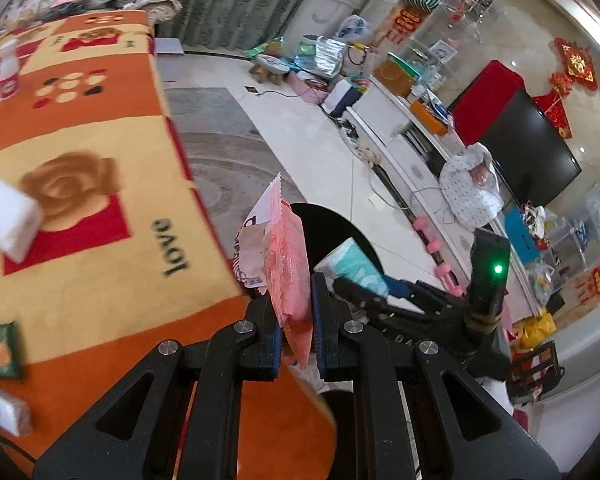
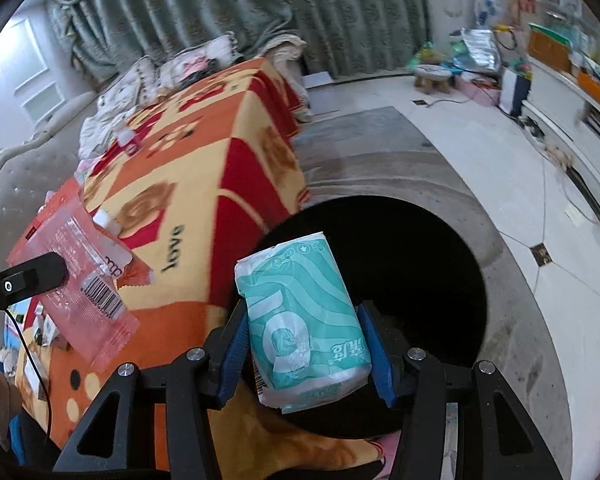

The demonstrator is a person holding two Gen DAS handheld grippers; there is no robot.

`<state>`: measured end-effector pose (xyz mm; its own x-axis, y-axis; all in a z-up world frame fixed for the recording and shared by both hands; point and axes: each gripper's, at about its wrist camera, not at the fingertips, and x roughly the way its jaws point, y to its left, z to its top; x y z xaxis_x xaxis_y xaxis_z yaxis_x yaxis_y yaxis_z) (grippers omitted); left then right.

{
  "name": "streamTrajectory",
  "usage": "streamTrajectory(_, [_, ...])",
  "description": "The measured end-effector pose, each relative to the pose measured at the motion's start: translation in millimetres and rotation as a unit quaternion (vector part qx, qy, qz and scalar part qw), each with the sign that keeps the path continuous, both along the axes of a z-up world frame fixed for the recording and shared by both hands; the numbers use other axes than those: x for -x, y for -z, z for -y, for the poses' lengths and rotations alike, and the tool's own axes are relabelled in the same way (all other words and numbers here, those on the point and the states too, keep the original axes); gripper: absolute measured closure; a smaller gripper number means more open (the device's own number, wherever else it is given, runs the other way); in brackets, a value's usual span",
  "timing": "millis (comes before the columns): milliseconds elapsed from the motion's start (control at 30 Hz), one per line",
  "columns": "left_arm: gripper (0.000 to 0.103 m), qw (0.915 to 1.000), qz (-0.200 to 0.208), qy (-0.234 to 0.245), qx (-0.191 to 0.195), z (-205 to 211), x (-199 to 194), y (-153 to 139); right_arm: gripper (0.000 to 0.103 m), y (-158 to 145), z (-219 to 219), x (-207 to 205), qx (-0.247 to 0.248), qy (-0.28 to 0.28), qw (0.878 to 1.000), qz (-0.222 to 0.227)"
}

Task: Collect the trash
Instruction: 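Carry the pink packet and teal tissue pack over the black bin and open both tools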

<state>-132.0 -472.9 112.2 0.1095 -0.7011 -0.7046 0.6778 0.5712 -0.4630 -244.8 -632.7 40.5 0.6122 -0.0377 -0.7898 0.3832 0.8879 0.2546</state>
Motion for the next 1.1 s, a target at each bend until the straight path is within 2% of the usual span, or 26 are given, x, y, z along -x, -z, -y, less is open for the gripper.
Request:
streamTrajectory(233, [0.091,0.9997,-0.006,0.008,0.02,33.3,-1.4,5.9,0.049,7.9,21.9,6.3,-0.007,0.034,0.999,-0.012])
streamTrajectory(300, [0.081,0.9998,-0.002,0.009,0.016,36.2,-1.0,7.2,0.049,9.3,27.4,4.9,-0.016,0.046,0.999,-0.012])
streamTrajectory(333, [0.065,0.9999,-0.002,0.009,0.013,36.6,-0.3,8.6,0.048,9.2,29.5,5.6,-0.018,0.052,0.998,-0.011])
streamTrajectory(367, [0.052,0.9999,-0.004,0.008,0.012,35.8,-0.5,10.7,0.045,8.8,30.9,6.5,-0.017,0.057,0.998,-0.012])
streamTrajectory(400, [0.05,0.9999,-0.007,0.007,0.013,34.0,-1.1,12.5,0.035,8.2,31.1,7.3,-0.015,0.061,0.998,-0.012])
streamTrajectory(433, [0.05,0.9999,-0.008,0.006,0.013,32.7,-1.9,13.6,0.032,7.5,31.3,8.4,-0.014,0.063,0.998,-0.01])
streamTrajectory(600, [0.05,0.9999,-0.007,-0.002,-0.008,20.6,-2.0,17.9,0.032,8.0,23.5,8.4,-0.017,0.055,0.998,-0.011])
streamTrajectory(733, [0.05,0.9989,0.026,-0.027,-0.029,2.8,2.6,15.8,0.031,9.5,15.6,4.8,-0.022,0.045,0.999,-0.011])
streamTrajectory(900, [0.05,0.9961,0.05,-0.046,-0.056,-16.0,5.6,16.6,0.031,10.1,-0.3,-1.4,-0.019,0.026,0.999,-0.014])
streamTrajectory(1100, [0.05,0.9929,0.069,-0.068,-0.069,-45.9,5.5,17.2,0.031,1.0,-23.8,-9.3,-0.011,0.006,1.0,-0.008])
